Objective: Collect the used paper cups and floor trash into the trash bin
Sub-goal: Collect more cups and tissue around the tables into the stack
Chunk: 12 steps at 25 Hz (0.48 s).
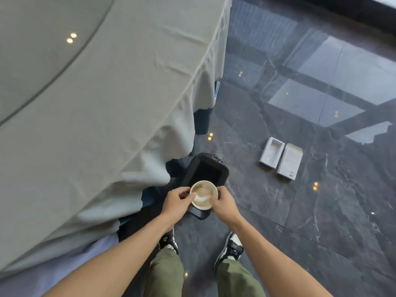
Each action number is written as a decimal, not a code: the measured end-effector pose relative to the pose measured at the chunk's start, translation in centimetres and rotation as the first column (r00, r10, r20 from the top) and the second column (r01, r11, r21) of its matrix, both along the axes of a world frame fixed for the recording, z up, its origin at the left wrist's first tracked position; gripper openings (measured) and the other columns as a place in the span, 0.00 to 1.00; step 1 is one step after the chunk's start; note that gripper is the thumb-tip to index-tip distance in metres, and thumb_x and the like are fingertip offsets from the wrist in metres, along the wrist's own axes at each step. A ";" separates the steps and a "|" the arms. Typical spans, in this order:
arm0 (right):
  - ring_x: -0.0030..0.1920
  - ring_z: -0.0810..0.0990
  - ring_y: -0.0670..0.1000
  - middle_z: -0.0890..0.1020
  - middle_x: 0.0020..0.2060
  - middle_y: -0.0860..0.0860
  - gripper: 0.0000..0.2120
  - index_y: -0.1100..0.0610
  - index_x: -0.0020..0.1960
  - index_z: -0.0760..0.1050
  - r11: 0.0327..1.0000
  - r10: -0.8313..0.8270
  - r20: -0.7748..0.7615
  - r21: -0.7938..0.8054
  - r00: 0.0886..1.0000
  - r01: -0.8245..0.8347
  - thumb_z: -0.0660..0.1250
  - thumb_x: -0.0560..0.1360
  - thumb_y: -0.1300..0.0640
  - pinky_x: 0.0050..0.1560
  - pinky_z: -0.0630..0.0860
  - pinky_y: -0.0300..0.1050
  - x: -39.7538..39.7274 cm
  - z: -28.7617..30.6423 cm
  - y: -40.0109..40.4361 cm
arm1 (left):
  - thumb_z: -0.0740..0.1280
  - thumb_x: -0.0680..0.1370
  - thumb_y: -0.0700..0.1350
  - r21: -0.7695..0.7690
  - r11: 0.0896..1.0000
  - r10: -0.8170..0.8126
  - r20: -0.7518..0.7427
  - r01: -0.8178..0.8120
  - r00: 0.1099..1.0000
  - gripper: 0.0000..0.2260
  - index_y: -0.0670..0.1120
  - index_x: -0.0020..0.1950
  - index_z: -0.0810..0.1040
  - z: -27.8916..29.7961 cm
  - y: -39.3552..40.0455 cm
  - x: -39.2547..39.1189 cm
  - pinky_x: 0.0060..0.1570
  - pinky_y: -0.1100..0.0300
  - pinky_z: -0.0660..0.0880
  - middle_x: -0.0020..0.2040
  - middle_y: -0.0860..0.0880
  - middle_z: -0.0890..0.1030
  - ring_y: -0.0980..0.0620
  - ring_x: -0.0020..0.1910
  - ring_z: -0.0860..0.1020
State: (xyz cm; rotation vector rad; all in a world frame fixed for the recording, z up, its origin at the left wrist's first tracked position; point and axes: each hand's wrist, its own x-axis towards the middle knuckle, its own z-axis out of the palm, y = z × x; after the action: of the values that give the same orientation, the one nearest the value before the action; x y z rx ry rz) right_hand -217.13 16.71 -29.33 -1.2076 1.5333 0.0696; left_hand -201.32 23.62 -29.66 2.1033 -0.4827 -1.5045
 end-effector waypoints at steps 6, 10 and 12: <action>0.51 0.79 0.57 0.75 0.57 0.56 0.14 0.60 0.56 0.78 0.986 0.165 -0.220 0.065 0.962 -0.154 0.58 0.75 0.63 0.55 0.80 0.55 0.6 -9.9 1.2 | 0.73 0.79 0.46 0.121 0.988 -0.092 -0.018 0.093 0.996 0.02 0.52 0.48 0.86 -9.0 0.6 -0.3 0.56 0.47 0.82 0.46 0.51 0.87 0.53 0.45 0.81; 0.55 0.81 0.62 0.76 0.57 0.57 0.14 0.59 0.60 0.73 0.963 0.264 -0.291 0.034 0.920 -0.266 0.59 0.75 0.65 0.56 0.79 0.56 1.0 -13.5 1.9 | 0.71 0.78 0.47 0.185 0.964 -0.189 -0.022 0.189 0.982 0.07 0.50 0.39 0.81 -12.4 1.2 -0.8 0.44 0.53 0.77 0.39 0.48 0.82 0.51 0.40 0.77; 0.55 0.81 0.62 0.78 0.57 0.57 0.14 0.58 0.60 0.72 0.949 0.302 -0.328 0.009 0.895 -0.316 0.60 0.75 0.66 0.56 0.80 0.58 1.3 -14.6 1.7 | 0.71 0.78 0.47 0.183 0.963 -0.199 -0.025 0.200 0.980 0.05 0.49 0.42 0.82 -13.0 1.0 -0.9 0.41 0.58 0.75 0.44 0.46 0.86 0.52 0.40 0.78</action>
State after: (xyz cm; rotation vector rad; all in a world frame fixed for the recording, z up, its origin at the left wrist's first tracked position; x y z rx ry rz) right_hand -215.82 18.44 -43.88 -1.5263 1.6150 0.4699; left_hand -202.24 24.63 -42.63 2.2454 -0.5878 -1.7283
